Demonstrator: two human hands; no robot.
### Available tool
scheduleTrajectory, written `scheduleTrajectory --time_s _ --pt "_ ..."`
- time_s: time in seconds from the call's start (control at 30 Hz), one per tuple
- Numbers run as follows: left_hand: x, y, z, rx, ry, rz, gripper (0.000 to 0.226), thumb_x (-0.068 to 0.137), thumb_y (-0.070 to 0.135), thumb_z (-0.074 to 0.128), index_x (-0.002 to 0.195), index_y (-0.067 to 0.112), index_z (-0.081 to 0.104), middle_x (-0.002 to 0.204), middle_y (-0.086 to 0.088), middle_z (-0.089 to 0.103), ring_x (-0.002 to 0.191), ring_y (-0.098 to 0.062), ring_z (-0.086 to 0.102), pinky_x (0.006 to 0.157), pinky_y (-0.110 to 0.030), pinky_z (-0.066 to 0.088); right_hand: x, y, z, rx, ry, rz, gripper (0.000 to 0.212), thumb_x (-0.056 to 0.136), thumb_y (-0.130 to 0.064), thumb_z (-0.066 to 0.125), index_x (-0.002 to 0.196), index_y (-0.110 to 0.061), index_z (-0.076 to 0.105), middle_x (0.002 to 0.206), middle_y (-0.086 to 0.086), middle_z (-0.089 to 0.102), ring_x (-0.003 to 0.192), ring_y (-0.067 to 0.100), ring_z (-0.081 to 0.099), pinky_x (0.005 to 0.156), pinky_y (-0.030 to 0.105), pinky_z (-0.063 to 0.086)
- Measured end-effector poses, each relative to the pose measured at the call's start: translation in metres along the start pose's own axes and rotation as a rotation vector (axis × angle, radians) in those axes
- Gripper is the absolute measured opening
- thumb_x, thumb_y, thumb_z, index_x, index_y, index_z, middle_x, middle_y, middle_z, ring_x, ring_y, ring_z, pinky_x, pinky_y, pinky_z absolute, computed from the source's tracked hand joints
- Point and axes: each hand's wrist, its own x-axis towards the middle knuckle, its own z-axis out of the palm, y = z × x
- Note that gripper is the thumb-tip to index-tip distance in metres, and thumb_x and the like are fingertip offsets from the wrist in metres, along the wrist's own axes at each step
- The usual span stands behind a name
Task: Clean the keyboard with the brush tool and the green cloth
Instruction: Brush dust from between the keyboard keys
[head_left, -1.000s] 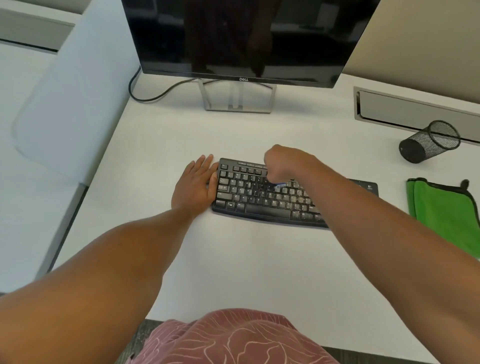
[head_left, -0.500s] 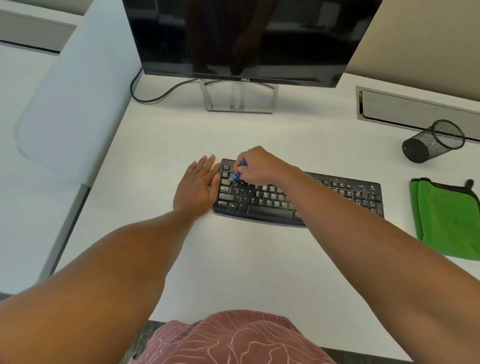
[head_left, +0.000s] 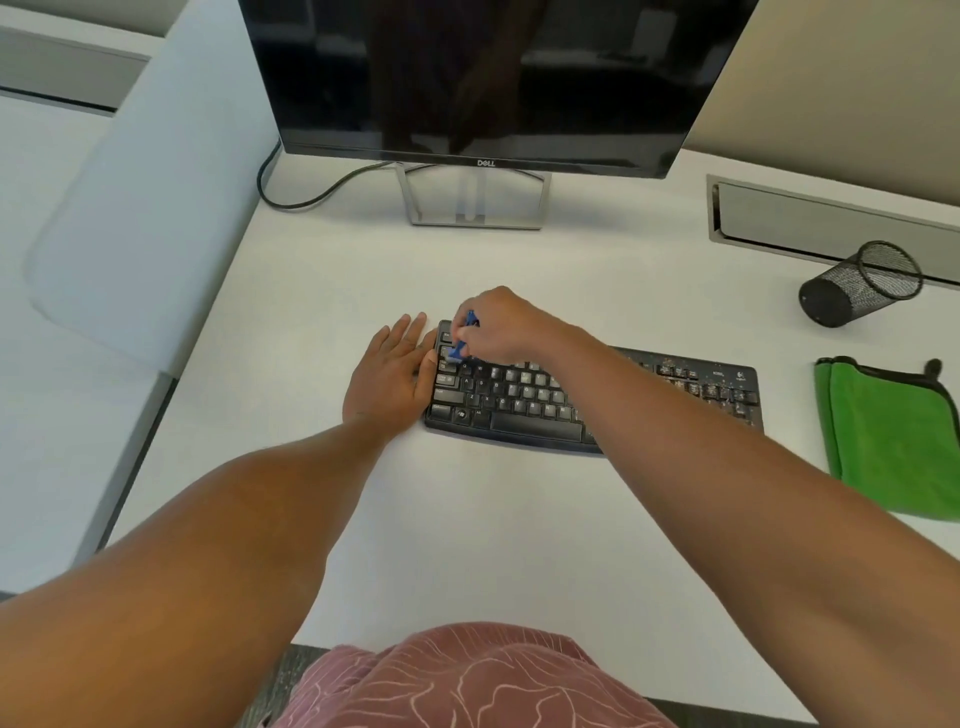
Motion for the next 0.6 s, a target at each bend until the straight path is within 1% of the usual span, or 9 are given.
scheduleTrajectory --time_s 0.07,0.17,0.27,0.33,0.4,0.47,0.5,0.53,0.6 --pt "0.000 -0.001 0.001 0.001 0.000 0.000 0.056 0.106 0.042 0.016 0.155 0.026 0.039 0.165 0.003 0.028 0.155 -0.014 0.015 0.126 -0.033 0.007 0.001 0.011 0.004 -0.064 -0.017 0.034 0.016 0.091 -0.007 0.052 0.094 -0.013 0.067 0.104 0.004 0.063 0.079 0.014 0.057 0.060 0.024 0.043" --pt "0.001 -0.002 0.002 0.003 0.004 0.005 0.057 0.106 0.042 0.015 0.155 0.026 0.039 0.165 0.003 0.028 0.155 -0.015 0.015 0.126 -0.034 0.007 -0.005 0.037 -0.007 -0.207 -0.056 0.115 0.019 0.088 -0.002 0.053 0.100 0.002 0.067 0.107 0.018 0.066 0.076 0.020 0.057 0.064 0.031 0.046" --pt "0.000 -0.002 0.002 0.003 0.004 0.004 0.057 0.105 0.041 0.016 0.155 0.026 0.040 0.165 0.003 0.028 0.155 -0.014 0.015 0.126 -0.033 0.007 -0.019 0.059 -0.027 -0.422 -0.114 0.187 0.012 0.086 -0.003 0.055 0.088 0.001 0.066 0.087 0.012 0.065 0.072 0.023 0.062 0.064 0.033 0.054" --pt "0.000 -0.002 0.002 -0.001 0.008 0.002 0.056 0.106 0.041 0.017 0.154 0.026 0.040 0.165 0.004 0.028 0.155 -0.014 0.015 0.126 -0.033 0.006 -0.028 0.064 -0.036 -0.541 -0.165 0.254 0.011 0.082 0.000 0.055 0.073 -0.002 0.062 0.073 0.008 0.056 0.061 0.022 0.054 0.053 0.029 0.045" --pt "-0.001 -0.001 0.002 0.001 0.014 0.003 0.055 0.106 0.040 0.018 0.154 0.025 0.040 0.165 0.004 0.028 0.155 -0.013 0.015 0.126 -0.033 0.006 -0.032 0.064 -0.040 -0.571 -0.170 0.268 0.013 0.081 -0.001 0.055 0.070 -0.001 0.062 0.076 0.011 0.059 0.061 0.023 0.055 0.052 0.028 0.044" --pt "-0.001 0.000 0.002 -0.004 0.017 0.001 0.055 0.106 0.040 0.018 0.154 0.024 0.041 0.164 0.004 0.028 0.154 -0.013 0.015 0.126 -0.033 0.007 -0.027 0.062 -0.041 -0.501 -0.140 0.208 0.017 0.084 -0.006 0.052 0.085 0.003 0.066 0.092 0.017 0.067 0.072 0.023 0.061 0.064 0.037 0.055" --pt "-0.001 0.000 0.002 -0.006 0.018 0.000 0.056 0.106 0.040 0.018 0.154 0.024 0.041 0.164 0.003 0.029 0.154 -0.013 0.016 0.126 -0.033 0.007 -0.024 0.058 -0.040 -0.424 -0.120 0.176 0.020 0.086 -0.007 0.052 0.093 0.004 0.067 0.098 0.018 0.068 0.073 0.020 0.060 0.069 0.041 0.056" --pt "-0.001 0.000 0.001 -0.007 0.020 0.001 0.056 0.106 0.040 0.018 0.154 0.024 0.041 0.164 0.003 0.029 0.154 -0.014 0.016 0.126 -0.033 0.007 -0.021 0.052 -0.039 -0.328 -0.097 0.136 0.021 0.088 -0.008 0.052 0.097 0.002 0.067 0.098 0.014 0.069 0.071 0.014 0.057 0.067 0.042 0.055" --pt "-0.001 0.000 0.001 -0.008 0.027 0.008 0.056 0.106 0.041 0.018 0.153 0.024 0.042 0.164 0.002 0.030 0.154 -0.015 0.018 0.126 -0.034 0.009 -0.018 0.036 -0.034 -0.118 -0.059 0.069 0.016 0.090 -0.008 0.054 0.097 -0.007 0.069 0.091 0.002 0.069 0.070 0.005 0.058 0.060 0.028 0.049"
